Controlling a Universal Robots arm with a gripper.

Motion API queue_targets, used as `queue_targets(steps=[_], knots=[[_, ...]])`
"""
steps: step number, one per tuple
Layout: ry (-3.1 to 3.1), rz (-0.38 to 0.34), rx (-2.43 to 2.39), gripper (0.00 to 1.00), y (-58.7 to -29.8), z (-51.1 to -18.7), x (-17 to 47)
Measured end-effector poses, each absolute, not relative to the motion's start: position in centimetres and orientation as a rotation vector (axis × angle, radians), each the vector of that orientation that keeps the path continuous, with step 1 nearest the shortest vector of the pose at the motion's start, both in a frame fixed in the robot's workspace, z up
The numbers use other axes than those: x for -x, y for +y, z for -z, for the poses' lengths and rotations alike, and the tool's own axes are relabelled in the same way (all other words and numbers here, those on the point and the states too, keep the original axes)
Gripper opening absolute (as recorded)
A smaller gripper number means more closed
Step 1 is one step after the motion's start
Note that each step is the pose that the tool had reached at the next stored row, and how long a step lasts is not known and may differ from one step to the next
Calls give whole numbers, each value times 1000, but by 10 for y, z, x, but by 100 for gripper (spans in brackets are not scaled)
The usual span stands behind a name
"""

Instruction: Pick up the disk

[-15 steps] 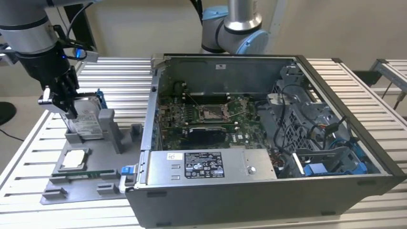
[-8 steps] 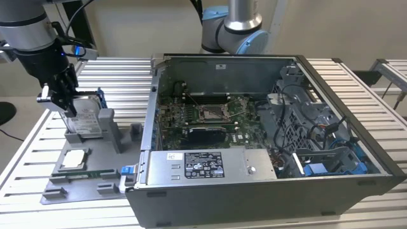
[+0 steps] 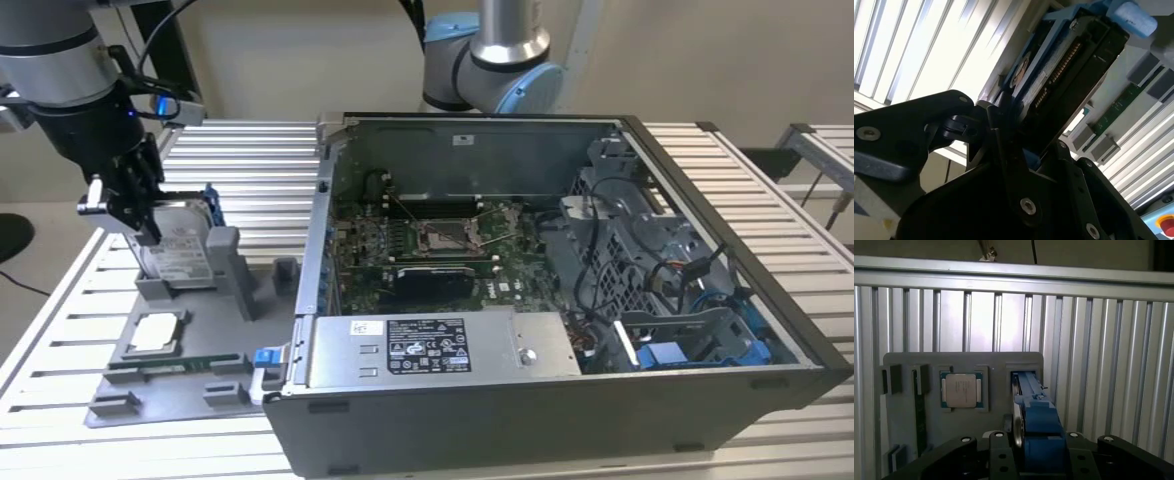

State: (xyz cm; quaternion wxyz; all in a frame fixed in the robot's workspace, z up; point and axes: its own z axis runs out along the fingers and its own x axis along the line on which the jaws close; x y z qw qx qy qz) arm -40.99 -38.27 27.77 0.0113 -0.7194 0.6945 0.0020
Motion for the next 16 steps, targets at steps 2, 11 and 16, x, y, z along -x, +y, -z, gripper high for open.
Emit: queue_targets(steps=[2,11,16], knots=[[2166,-6,2244,0,-383,-277,410],[2165,-6,2244,0,-383,-280,411],[2165,-5,2244,0,-383,-283,411]])
